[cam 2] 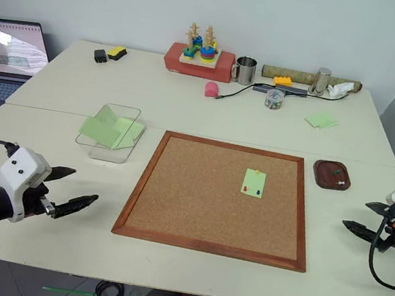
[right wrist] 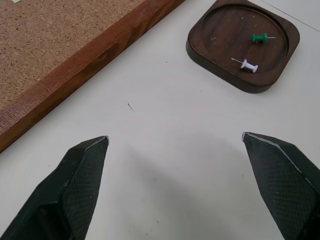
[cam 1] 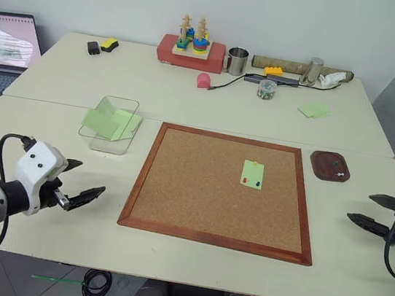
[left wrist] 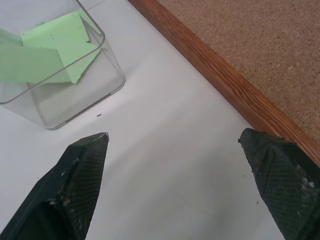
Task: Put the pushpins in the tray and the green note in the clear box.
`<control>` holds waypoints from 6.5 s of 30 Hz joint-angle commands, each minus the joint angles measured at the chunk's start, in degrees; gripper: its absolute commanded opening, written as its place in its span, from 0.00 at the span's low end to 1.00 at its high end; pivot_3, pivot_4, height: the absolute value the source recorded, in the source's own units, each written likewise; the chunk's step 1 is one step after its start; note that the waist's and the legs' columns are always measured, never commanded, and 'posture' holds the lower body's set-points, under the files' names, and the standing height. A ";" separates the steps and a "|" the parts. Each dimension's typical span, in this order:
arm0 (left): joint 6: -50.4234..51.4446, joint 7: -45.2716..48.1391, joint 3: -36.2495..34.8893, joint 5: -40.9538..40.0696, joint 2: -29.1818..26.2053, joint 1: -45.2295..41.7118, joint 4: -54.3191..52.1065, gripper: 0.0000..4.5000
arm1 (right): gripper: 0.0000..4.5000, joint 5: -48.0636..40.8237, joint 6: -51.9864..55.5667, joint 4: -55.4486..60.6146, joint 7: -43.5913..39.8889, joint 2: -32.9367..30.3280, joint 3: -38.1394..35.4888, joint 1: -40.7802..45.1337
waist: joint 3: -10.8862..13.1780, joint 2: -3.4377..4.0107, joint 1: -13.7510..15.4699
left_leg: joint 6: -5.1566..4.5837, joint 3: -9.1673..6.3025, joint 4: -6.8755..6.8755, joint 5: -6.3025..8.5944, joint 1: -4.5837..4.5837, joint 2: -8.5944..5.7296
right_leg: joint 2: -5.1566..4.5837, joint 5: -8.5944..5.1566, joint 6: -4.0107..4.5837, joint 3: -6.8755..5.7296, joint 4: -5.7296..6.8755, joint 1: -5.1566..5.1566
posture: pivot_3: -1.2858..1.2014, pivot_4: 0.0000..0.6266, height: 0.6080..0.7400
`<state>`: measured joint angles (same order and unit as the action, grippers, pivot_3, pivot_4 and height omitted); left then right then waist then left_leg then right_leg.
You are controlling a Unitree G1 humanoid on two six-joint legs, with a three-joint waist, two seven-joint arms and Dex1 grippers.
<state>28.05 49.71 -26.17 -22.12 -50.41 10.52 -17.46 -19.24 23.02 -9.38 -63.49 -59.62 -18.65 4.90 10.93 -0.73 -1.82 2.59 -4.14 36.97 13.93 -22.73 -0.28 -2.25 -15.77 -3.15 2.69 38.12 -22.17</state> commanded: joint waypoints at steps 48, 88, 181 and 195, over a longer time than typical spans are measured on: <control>3.86 0.09 23.53 -4.03 7.85 -24.99 -2.48 0.40 | 1.00 -12.45 9.18 37.62 9.73 9.06 -3.47 -8.00 | -0.07 -0.09 0.30 | 0.01 -0.19 0.06 -0.01 0.03 -0.08 | 0.07 0.02 -0.04 -0.11 0.01 0.16 | 0.52 0.24 1.00; -20.03 -1.07 38.33 13.75 32.73 -35.56 35.20 0.01 | 1.00 9.79 -3.12 -1.90 24.36 31.88 24.35 27.08 | -0.17 -0.07 0.17 | 0.04 -0.29 0.19 -0.04 0.15 -0.21 | 0.14 0.04 0.02 -0.14 0.75 -0.01 | 0.52 0.24 1.00; -20.55 -3.47 39.73 18.78 34.67 -36.44 38.75 0.00 | 0.46 11.62 -4.04 2.71 48.10 29.46 5.32 22.18 | -0.51 0.27 0.33 | 0.04 -0.30 0.07 -0.06 0.86 -0.25 | 0.13 -0.08 -0.13 -0.11 0.45 0.76 | 0.52 0.24 1.00; -20.98 -2.95 39.70 18.99 34.10 -37.07 39.62 0.00 | 0.46 1.30 2.90 25.08 27.31 28.89 17.41 5.06 | -0.53 0.30 0.42 | 0.03 -0.40 0.01 -0.06 0.82 -0.19 | 0.16 -0.13 -0.37 -0.20 -0.05 0.92 | 0.52 0.24 1.00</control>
<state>6.09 46.93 12.07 -5.00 -16.14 -27.33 19.65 -17.75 27.26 13.81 -34.75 -30.92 -2.51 10.47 10.40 -0.43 -1.39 2.62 -4.54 36.99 13.87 -21.91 -0.47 -2.09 -15.88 -3.54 2.49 38.03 -21.22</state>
